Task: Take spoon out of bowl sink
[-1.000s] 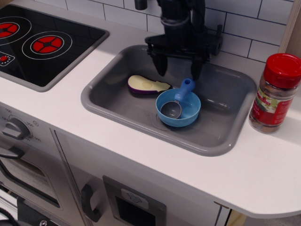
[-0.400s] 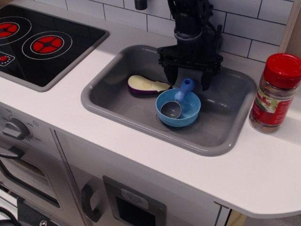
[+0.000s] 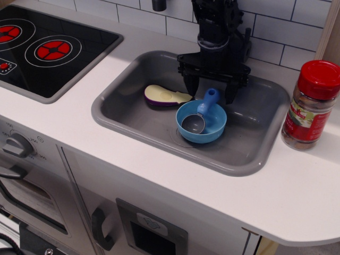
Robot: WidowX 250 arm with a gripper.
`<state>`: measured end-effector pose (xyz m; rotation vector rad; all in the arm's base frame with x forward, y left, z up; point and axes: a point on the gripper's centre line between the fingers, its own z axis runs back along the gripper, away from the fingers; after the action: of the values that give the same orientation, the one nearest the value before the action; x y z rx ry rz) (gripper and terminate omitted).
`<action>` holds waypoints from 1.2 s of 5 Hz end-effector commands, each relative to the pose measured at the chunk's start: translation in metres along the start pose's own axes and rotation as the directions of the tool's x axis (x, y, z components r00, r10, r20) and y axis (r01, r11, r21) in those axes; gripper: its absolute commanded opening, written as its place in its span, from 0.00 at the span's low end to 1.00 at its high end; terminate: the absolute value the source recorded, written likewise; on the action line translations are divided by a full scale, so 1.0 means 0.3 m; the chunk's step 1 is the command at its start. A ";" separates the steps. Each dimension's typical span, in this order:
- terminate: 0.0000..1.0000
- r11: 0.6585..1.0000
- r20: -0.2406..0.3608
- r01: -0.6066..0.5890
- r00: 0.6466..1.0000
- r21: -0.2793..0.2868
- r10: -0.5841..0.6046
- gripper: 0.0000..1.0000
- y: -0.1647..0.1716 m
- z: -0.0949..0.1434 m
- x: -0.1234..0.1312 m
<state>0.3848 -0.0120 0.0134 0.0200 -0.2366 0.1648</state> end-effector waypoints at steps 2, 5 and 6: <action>0.00 0.996 0.064 -0.094 0.994 0.009 0.093 0.00 0.014 0.084 0.029; 0.00 0.938 0.125 -0.346 0.931 0.008 0.342 0.00 0.133 0.276 0.066; 0.00 0.889 0.081 -0.448 0.894 0.094 0.441 0.00 0.185 0.278 -0.001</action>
<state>0.3504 0.0425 0.0681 0.1013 -0.2174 0.6528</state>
